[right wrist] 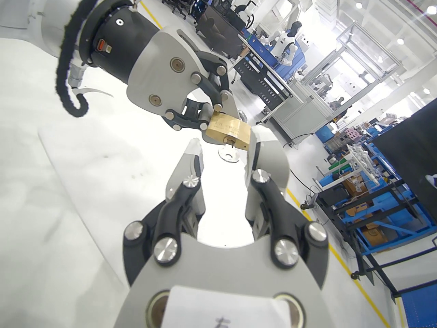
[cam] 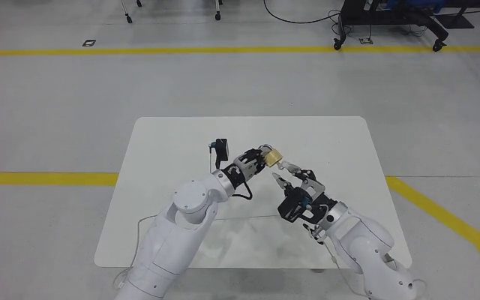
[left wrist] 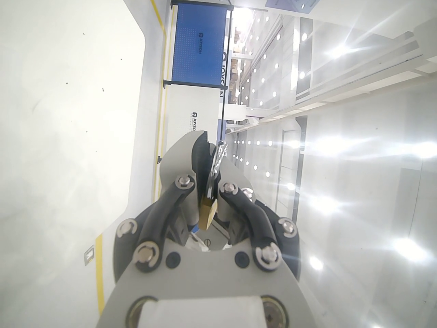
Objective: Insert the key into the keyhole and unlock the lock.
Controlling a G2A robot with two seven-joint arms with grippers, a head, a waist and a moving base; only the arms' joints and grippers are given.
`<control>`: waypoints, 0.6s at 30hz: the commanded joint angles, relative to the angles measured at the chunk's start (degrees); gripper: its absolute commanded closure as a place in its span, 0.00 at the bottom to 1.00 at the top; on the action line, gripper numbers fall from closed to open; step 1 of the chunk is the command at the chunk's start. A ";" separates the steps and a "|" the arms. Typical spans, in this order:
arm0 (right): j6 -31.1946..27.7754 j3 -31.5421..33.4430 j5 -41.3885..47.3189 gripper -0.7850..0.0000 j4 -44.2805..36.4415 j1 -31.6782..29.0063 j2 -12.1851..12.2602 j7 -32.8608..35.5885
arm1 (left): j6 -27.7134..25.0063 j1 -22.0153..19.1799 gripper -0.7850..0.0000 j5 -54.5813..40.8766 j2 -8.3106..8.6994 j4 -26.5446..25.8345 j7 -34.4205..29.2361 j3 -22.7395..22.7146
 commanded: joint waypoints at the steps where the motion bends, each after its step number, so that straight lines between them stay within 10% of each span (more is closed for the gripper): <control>1: -0.50 0.46 0.29 0.71 -0.15 -0.48 0.05 -0.22 | -0.11 -0.04 1.00 0.19 0.00 0.10 0.02 0.10; 7: -1.30 1.48 0.86 0.76 -0.60 -1.22 0.11 -0.40 | -0.16 -0.13 1.00 0.96 -0.01 0.28 -0.20 0.72; 10: -1.59 1.57 0.83 1.00 -0.71 -1.17 0.08 -0.29 | -0.15 -0.25 1.00 1.05 -0.06 0.37 -0.20 1.08; 18: -2.35 1.39 0.47 1.00 -0.69 -0.73 0.00 -0.17 | -0.30 -0.33 1.00 1.21 -0.12 0.38 -0.28 1.53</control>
